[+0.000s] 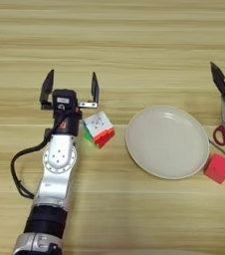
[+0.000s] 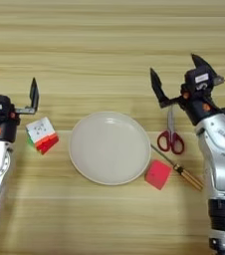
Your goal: Move the objects on the table
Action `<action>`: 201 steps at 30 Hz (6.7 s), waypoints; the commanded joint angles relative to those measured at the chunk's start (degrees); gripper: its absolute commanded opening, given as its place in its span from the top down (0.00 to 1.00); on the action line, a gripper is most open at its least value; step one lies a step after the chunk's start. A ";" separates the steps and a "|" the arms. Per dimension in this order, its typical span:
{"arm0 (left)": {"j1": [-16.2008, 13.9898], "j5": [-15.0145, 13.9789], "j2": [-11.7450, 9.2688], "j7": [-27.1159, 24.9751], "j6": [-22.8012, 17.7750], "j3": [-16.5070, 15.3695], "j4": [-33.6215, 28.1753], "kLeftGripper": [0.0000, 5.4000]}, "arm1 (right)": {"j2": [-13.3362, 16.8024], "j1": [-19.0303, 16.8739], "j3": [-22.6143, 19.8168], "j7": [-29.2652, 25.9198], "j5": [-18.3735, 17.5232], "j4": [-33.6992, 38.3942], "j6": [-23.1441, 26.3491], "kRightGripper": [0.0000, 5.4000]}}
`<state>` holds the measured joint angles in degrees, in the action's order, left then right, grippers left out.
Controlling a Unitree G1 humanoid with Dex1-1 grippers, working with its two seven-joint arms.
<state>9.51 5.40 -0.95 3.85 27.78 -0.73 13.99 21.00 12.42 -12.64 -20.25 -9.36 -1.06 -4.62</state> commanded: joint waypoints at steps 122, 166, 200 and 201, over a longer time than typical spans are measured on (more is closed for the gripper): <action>-8.51 -17.74 -18.60 -42.18 -32.52 5.97 -11.98 0.00 | -4.94 3.63 -0.20 16.29 6.51 -31.70 -31.42 0.00; -9.17 -16.07 -18.98 -40.92 -34.33 6.18 -13.01 0.40 | -4.94 3.71 -0.86 15.54 4.31 -31.49 -30.81 0.00; -4.85 -19.50 -11.96 -38.02 -37.02 11.68 -26.36 0.40 | -5.32 3.51 -0.20 16.40 5.53 -31.02 -31.03 0.00; -4.66 -19.19 -11.79 -37.95 -36.73 12.12 -25.82 0.40 | -5.34 3.48 -0.19 16.42 5.57 -30.96 -31.03 0.00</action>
<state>3.58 -14.77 -12.97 -34.36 -8.58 10.40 -12.44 15.87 16.16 -13.03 -4.09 -3.97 -33.15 -35.66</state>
